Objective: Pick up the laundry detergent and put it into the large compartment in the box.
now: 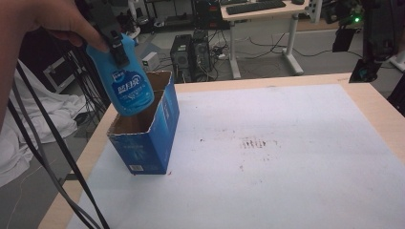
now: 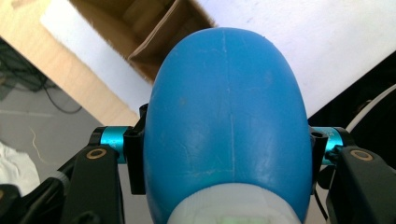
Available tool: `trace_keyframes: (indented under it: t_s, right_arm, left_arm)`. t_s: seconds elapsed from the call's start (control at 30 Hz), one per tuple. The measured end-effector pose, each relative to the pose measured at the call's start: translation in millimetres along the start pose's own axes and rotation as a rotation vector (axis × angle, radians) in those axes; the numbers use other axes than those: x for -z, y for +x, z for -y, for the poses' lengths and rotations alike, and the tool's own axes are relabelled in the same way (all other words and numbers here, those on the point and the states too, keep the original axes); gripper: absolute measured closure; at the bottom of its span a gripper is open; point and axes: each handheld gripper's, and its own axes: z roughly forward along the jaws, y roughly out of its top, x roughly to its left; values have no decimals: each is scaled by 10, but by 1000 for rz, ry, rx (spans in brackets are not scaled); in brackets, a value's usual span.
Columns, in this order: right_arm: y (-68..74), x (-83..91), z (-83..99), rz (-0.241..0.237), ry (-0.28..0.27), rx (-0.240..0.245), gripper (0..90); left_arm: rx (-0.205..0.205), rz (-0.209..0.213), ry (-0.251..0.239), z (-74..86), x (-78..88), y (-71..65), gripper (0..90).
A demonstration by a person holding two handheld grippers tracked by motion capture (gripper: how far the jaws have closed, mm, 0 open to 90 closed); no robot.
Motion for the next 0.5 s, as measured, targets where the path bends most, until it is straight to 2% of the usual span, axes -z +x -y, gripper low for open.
trace_keyframes:
  t_s: [0.1, 0.2, 0.27, 0.5]
  right_arm:
    - [-6, -11, -10, -1, -1, -2, 36]
    - [-4, -14, -12, 0, -3, -8, 36]
    - [-16, -31, -19, -5, 2, -6, 36]
    - [-32, -55, -29, -9, 4, -1, 36]
  left_arm:
    - [14, -4, 9, 1, -66, 40, 387]
    - [8, -10, 31, -3, -114, 67, 387]
    - [24, -2, 34, -10, -213, 92, 387]
    - [35, 31, 42, -35, -482, 150, 387]
